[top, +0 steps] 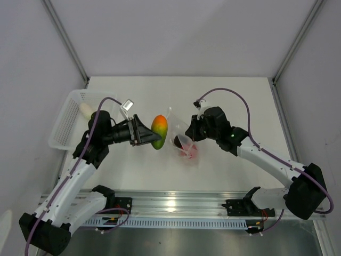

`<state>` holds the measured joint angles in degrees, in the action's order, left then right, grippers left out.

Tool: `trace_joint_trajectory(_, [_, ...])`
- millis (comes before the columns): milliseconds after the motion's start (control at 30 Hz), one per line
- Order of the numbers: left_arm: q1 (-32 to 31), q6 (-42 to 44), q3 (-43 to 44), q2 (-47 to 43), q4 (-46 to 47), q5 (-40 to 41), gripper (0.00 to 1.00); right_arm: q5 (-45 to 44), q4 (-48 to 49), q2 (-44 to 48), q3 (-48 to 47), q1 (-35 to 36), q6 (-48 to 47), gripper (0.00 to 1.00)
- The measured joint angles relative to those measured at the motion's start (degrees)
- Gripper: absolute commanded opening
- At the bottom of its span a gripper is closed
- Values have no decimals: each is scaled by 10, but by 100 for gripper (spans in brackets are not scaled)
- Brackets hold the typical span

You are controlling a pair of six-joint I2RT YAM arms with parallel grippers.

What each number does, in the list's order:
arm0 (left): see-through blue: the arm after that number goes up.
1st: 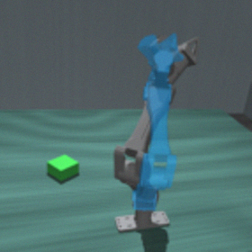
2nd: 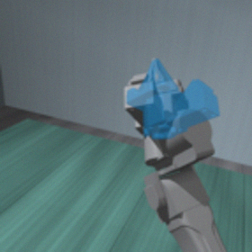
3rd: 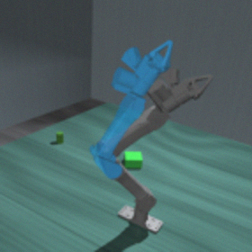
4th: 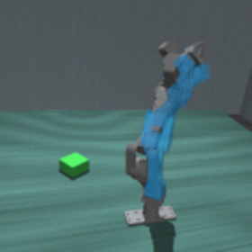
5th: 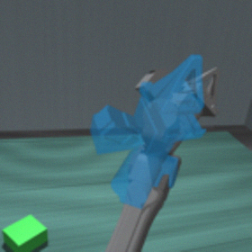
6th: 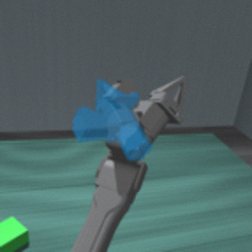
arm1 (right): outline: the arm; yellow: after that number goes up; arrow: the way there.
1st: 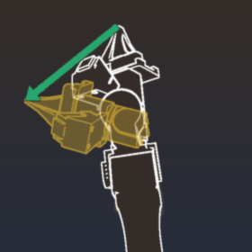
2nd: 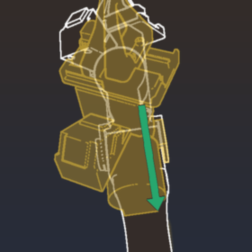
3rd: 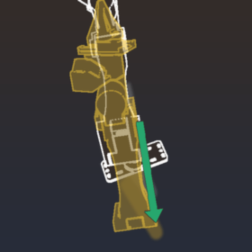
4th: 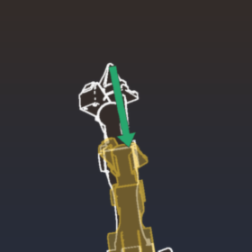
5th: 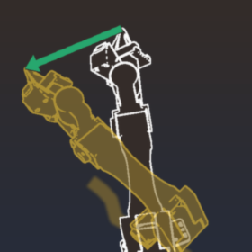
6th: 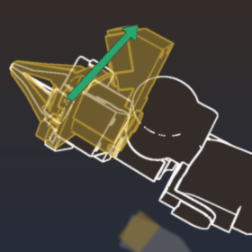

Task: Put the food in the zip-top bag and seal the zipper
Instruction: Place the fake fruit in the zipper food storage bag.

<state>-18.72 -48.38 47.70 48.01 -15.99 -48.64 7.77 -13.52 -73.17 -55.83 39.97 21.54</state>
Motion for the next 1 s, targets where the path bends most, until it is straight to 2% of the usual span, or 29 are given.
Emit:
trace_joint_trajectory(333, [-58, -162, -50, 79, 96, 4, 1, -91, -12, 15, -3, 63, -28, 0])
trace_joint_trajectory(533, [-68, -209, -66, 98, 109, 23, 1, -116, -17, 17, -3, 77, -38, 0])
trace_joint_trajectory(667, [-69, -236, -83, 79, 107, 60, 5, -125, -21, 24, -3, 81, -43, 0])
trace_joint_trajectory(767, [-71, -247, -86, 70, 97, 84, 14, -130, -21, 27, -3, 84, -46, 0])
trace_joint_trajectory(900, [-77, -251, -86, 61, 72, 116, 42, -134, -21, 27, -3, 86, -47, 0])
trace_joint_trajectory(1000, [-83, -250, -85, 49, 57, 139, 59, -134, -21, 27, -3, 87, -47, 0])
